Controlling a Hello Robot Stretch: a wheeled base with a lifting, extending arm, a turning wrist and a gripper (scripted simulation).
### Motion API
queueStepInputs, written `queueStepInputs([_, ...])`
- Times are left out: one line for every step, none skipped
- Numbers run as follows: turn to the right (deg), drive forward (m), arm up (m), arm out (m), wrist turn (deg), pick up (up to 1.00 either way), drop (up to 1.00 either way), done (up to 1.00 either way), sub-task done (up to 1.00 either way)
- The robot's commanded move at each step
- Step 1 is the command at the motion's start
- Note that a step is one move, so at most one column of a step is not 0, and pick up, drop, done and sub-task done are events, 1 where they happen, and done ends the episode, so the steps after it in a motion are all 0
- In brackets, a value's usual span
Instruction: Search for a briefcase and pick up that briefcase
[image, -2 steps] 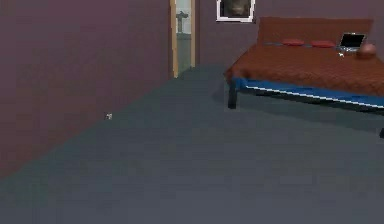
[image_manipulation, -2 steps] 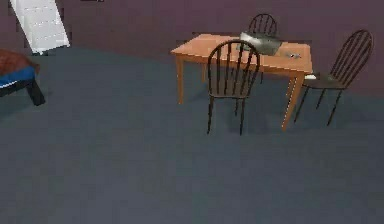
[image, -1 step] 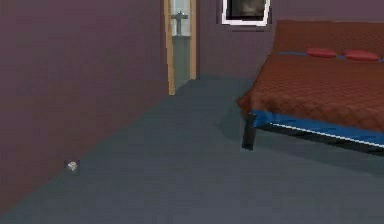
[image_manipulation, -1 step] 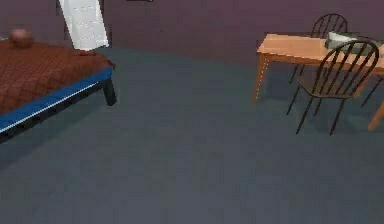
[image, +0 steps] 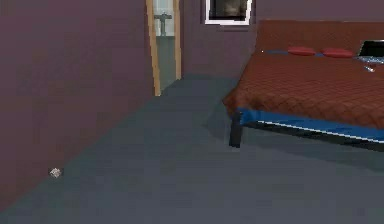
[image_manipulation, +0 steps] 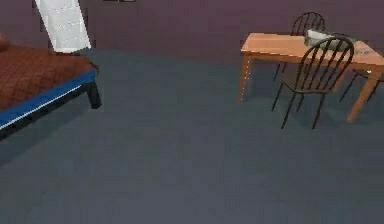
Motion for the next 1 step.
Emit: queueStepInputs([0.0, 1.00, 0.00, 0.00, 0.0, 0.00, 0.00, 0.00, 0.00])
